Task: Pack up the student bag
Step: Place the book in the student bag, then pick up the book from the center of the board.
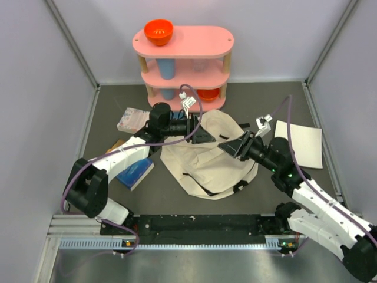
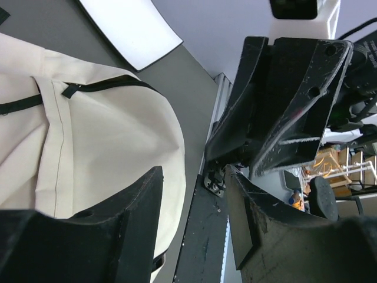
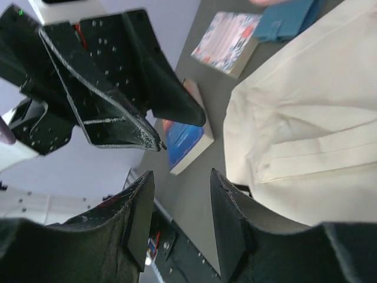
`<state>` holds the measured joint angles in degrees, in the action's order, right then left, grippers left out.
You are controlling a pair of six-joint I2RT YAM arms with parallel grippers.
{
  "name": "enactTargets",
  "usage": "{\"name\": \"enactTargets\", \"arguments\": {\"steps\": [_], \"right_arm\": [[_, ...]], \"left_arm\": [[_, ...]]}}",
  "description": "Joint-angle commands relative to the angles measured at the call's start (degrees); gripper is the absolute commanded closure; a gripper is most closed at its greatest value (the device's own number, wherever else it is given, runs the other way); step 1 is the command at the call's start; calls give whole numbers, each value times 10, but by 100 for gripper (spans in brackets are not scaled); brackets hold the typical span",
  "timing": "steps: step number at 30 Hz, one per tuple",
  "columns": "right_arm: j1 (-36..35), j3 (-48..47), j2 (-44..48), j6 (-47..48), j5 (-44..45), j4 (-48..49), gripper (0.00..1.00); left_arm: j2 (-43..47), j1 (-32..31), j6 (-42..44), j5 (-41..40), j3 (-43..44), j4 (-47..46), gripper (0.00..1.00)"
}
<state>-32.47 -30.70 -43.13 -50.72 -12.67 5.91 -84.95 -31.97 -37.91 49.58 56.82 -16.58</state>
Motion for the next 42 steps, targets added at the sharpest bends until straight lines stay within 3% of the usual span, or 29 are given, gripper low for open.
{"name": "enactTargets", "arguments": {"steps": [1, 14, 35, 42], "right_arm": [[1, 0, -37, -27, -119, 174, 59], [1, 13, -60, -41, -124, 219, 59], [2, 7, -46, -12, -83, 161, 54], [3, 24, -74, -43, -124, 246, 58]], "left_arm": [[-3, -3, -8, 23, -9, -49, 49], [-11, -4, -34, 56, -16, -96, 52], [-4, -4, -31, 82, -21, -123, 52], [-8, -5, -46, 97, -21, -150, 52]]}}
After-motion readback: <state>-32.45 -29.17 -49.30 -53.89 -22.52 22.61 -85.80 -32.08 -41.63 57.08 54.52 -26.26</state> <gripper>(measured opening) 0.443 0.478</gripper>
